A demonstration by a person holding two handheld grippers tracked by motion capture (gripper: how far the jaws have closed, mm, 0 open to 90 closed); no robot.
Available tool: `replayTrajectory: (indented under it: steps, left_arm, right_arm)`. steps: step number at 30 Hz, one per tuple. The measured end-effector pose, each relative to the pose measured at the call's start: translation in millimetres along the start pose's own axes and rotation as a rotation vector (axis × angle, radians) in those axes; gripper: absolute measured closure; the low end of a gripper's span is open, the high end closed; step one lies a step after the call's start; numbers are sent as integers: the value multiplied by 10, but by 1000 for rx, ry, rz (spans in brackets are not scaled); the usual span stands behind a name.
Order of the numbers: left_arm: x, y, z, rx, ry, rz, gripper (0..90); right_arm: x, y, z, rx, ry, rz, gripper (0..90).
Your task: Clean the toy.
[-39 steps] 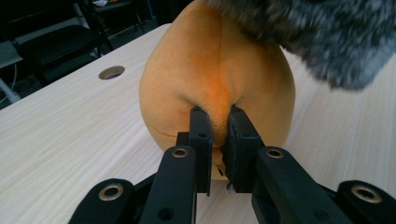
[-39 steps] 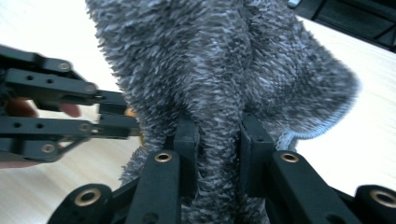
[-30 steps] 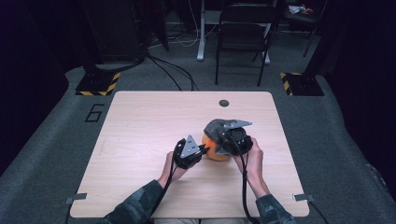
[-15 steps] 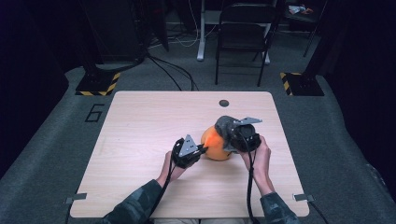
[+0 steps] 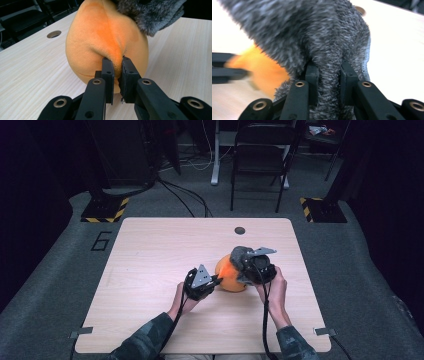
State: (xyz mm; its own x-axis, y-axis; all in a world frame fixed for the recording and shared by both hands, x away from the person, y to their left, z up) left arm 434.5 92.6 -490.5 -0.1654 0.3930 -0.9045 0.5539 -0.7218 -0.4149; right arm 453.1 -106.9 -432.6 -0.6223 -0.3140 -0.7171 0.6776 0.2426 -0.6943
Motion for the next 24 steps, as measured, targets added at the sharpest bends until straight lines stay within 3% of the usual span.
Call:
replayTrajectory:
  steps: [3, 6, 11, 13, 16, 22, 24]
  left_arm:
    - [8, 9, 3, -1, 4, -12, 824]
    - [17, 12, -17, -3, 2, -20, 774]
    - [-35, -32, -95, -26, -37, -2, 513]
    - [-63, -50, -122, -34, -46, 5, 430]
    - [-63, -9, -152, -40, -50, -10, 373]
    - [-53, 97, -160, -2, -52, -77, 296]
    - [-34, 121, -156, -5, -42, -100, 340]
  right_arm:
    - [88, 134, 83, -47, 30, -22, 731]
    - [129, 210, 32, -46, 27, -41, 735]
    - [132, 222, 10, -67, 14, -32, 736]
    - [127, 222, -49, -78, -12, -28, 736]
    - [112, 221, -132, -88, -39, -19, 736]
    - [98, 213, -210, -105, -57, 2, 736]
    - [100, 206, -224, -114, -46, 0, 735]
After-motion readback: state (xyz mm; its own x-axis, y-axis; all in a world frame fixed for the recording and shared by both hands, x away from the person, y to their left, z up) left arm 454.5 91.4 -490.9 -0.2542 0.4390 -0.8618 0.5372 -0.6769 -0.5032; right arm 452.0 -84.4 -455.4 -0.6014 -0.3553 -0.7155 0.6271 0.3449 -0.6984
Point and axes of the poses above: each handheld gripper's, and its own axes: y roughly forward along the jaws, x roughly out of its underside, z roughly to its right, the point moved 3 cm from there along y, roughly forward along the jaws, and after that the axes turned 1 degree about -y, right-handed, at the moved point
